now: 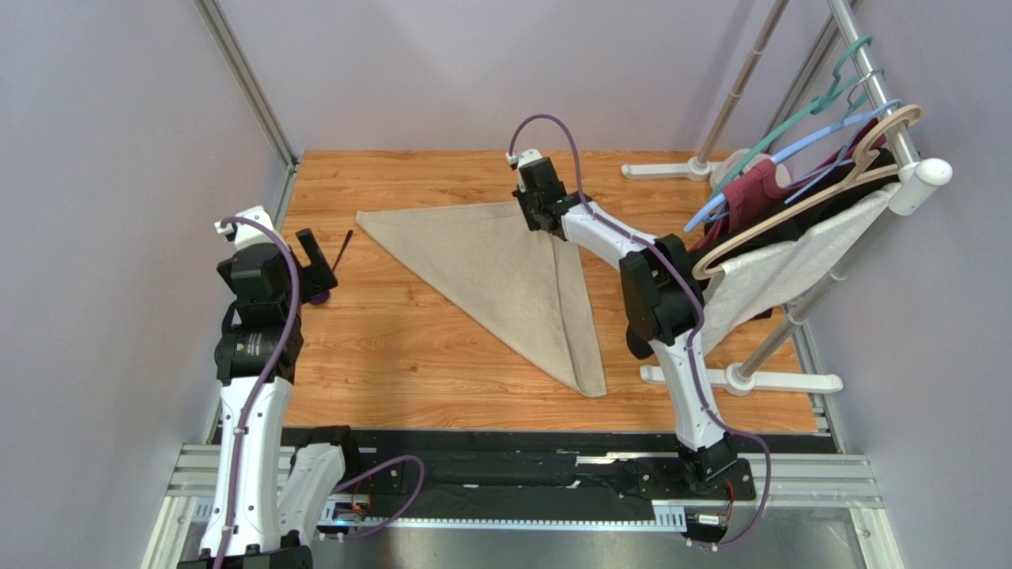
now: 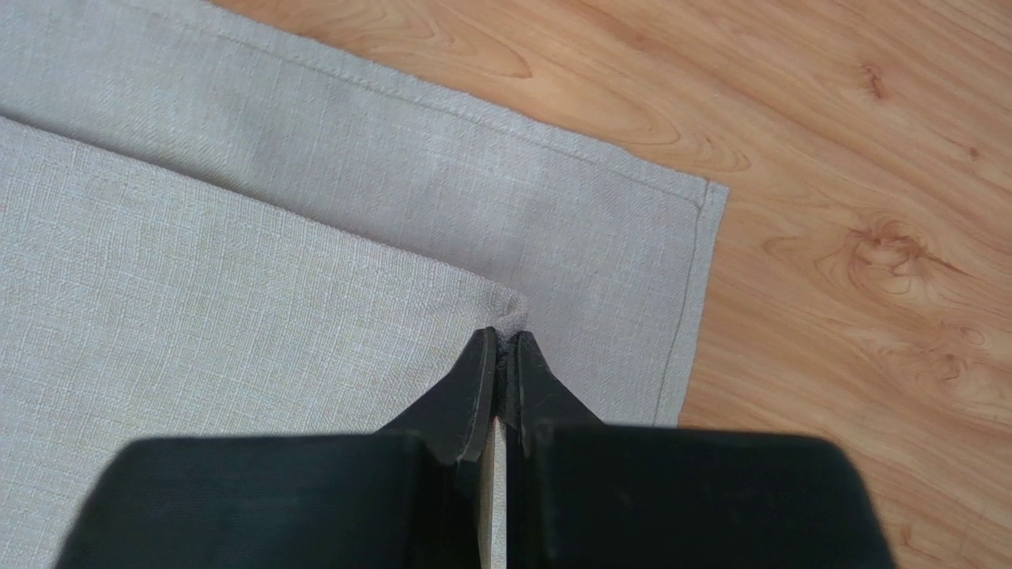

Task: Fold the napkin, place the utensils inside, and roll it up
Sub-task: Fold the napkin

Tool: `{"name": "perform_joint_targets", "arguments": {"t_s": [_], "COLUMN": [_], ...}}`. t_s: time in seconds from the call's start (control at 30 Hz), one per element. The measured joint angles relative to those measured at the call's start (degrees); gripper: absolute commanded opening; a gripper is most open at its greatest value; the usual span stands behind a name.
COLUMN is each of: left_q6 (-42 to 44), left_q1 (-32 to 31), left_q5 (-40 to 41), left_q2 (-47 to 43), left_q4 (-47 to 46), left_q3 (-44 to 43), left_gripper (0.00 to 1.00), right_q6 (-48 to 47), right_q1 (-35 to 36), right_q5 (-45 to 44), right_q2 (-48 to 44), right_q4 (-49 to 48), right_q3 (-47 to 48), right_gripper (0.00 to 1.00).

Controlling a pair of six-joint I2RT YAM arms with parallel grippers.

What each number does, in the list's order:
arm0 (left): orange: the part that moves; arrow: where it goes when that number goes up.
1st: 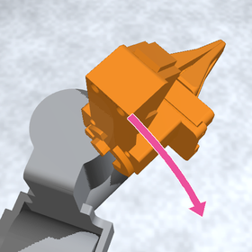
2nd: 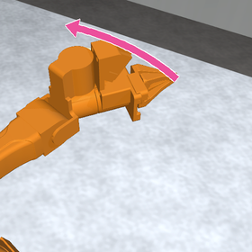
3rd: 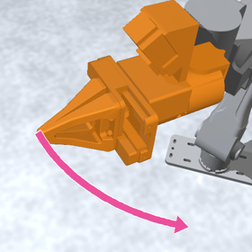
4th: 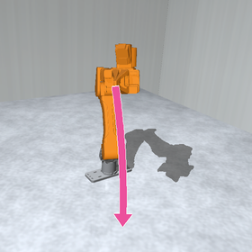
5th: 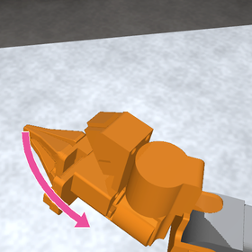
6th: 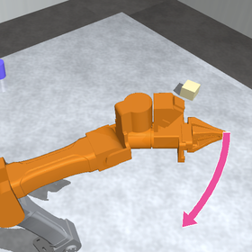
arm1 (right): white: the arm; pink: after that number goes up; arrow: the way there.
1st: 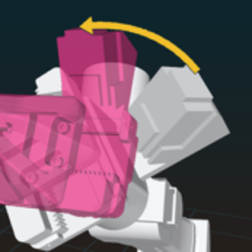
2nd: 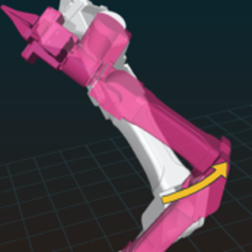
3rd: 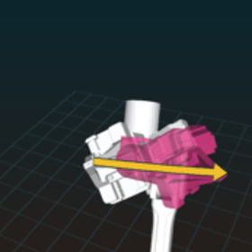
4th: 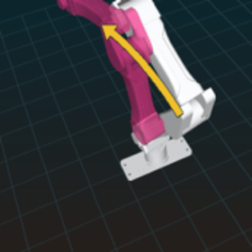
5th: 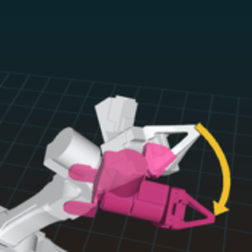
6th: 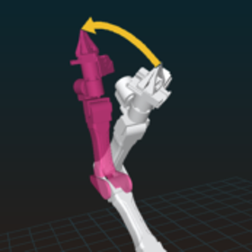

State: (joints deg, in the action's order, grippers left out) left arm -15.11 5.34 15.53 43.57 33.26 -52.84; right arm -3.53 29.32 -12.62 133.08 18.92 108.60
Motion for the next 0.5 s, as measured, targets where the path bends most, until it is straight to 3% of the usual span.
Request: {"name": "perform_joint_targets", "arguments": {"t_s": [0.5], "left_q6": [0.0], "left_q1": [0.0], "left_q5": [-1.5], "left_q2": [0.6], "left_q4": [0.0], "left_q3": [0.0], "left_gripper": [0.99], "right_q6": [-1.3], "right_q1": [-3.3], "right_q5": [-2.2], "right_q2": [5.7], "right_q4": [0.6], "right_q3": [5.9], "right_gripper": [0.00]}}
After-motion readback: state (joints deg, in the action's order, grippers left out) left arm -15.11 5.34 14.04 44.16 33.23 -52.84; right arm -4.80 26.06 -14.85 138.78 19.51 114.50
